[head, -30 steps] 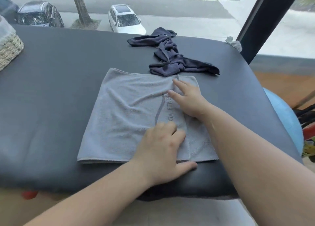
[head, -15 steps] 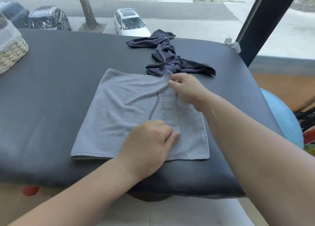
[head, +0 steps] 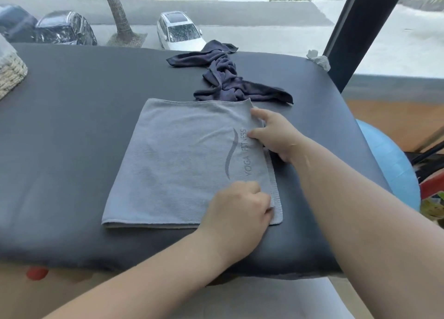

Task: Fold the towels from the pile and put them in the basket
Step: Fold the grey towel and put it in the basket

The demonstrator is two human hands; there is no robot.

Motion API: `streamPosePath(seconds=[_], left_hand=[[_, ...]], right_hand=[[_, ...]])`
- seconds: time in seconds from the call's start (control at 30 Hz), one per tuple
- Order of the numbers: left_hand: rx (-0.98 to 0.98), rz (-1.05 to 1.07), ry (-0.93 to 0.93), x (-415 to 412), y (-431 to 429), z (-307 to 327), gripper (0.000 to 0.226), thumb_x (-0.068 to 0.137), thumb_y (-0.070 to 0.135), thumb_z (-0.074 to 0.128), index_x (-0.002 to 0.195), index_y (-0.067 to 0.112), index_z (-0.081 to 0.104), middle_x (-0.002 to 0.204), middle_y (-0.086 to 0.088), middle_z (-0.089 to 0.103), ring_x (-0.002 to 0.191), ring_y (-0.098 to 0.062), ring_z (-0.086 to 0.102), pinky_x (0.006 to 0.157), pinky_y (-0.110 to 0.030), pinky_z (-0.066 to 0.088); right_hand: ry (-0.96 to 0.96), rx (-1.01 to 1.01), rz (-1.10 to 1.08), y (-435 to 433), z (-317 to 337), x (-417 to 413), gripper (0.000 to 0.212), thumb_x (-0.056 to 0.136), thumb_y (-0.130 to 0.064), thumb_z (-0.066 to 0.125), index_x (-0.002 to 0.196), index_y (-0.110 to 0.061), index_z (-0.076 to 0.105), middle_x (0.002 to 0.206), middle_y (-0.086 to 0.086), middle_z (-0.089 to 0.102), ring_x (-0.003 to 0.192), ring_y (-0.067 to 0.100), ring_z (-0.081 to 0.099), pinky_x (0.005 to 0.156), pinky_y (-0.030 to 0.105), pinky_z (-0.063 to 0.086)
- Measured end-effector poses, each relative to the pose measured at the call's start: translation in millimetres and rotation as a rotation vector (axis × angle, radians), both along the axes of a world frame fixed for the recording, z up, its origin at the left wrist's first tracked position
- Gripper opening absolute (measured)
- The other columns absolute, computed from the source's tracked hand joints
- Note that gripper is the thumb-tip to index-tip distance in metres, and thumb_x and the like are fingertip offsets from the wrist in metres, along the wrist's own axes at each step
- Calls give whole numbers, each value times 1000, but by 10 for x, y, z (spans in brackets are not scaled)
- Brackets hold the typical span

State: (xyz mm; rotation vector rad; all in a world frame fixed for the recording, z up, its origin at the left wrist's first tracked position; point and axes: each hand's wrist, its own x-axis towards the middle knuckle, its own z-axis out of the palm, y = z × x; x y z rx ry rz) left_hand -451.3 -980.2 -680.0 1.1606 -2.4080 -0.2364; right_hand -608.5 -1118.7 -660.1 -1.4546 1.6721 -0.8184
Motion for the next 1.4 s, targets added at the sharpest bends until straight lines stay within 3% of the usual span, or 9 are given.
streamPosePath(seconds=[0.1, 0.33, 0.67, 0.83, 0.93, 1.07, 1.17, 1.23, 1.4], left_hand=[[27, -17, 32, 21, -19, 50, 41, 89, 37, 38, 72, 15, 68, 72, 1, 55, 71, -26, 58, 55, -39, 51], [-54, -9, 148, -17, 47, 367, 25, 94, 24, 53, 78, 12, 69, 72, 0, 52, 65, -24, 52, 52, -40, 47], [0, -84, 29, -243, 95, -146, 23, 86, 24, 60, 65, 15, 59, 70, 0, 49, 63, -24, 51, 47, -35, 48], [122, -137, -31, -138, 112, 125, 46, 93, 53, 41, 71, 19, 62, 75, 5, 49, 72, -18, 51, 62, -34, 47], [76, 2, 116, 139, -149, 326, 50, 96, 47, 35, 72, 15, 65, 73, 3, 53, 73, -21, 53, 65, -41, 47], [6, 332, -80, 551, -822, 415, 43, 96, 42, 38, 110, 14, 67, 109, -7, 63, 106, -31, 56, 91, -47, 47], [189, 380, -399, 743, -1221, 240, 68, 99, 58, 31, 155, 19, 29, 162, -6, 24, 150, -27, 17, 121, -50, 14], [265, 377, -440, 835, -1372, 103, 86, 92, 75, 19, 160, 24, 6, 168, 1, -2, 154, -22, -6, 123, -53, -2], [302, 416, -460, 882, -1353, 4, 101, 82, 87, 10, 159, 24, -8, 166, -3, -15, 153, -23, -16, 122, -54, -6]], right_hand=[[-13, -20, -4, -9, 18, 8, 72, 85, -7, 68, 151, -23, 43, 147, 0, 52, 125, 22, 58, 97, 37, 49], [-188, -147, -116, 16, 269, -127, 66, 84, 0, 63, 146, -20, 50, 136, -5, 59, 82, 8, 65, 70, 23, 56], [146, -66, -113, 157, 34, -282, 60, 86, -5, 64, 144, -11, 52, 143, 2, 56, 129, 19, 53, 105, 25, 41], [712, -139, -104, 188, 91, -137, 29, 88, -28, 61, 109, -9, 61, 122, 9, 53, 104, 34, 54, 79, 36, 43], [1021, -294, -47, 249, 113, 99, 39, 93, -39, 52, 123, -15, 58, 137, 7, 44, 120, 32, 45, 90, 42, 40], [914, -175, 247, 186, 63, 460, 65, 101, -56, 29, 155, -20, 27, 168, 8, 7, 153, 28, 7, 122, 50, 12], [872, -67, 322, 130, -102, 521, 76, 97, -69, 19, 160, -28, 6, 168, 4, -9, 154, 28, -13, 122, 54, -8], [862, -58, 293, 128, -195, 507, 79, 94, -73, 15, 160, -32, 0, 168, 4, -10, 154, 28, -16, 121, 54, -12], [894, -45, 263, 202, -236, 496, 82, 92, -75, 12, 160, -31, -5, 167, 6, -14, 153, 28, -19, 122, 54, -13]])
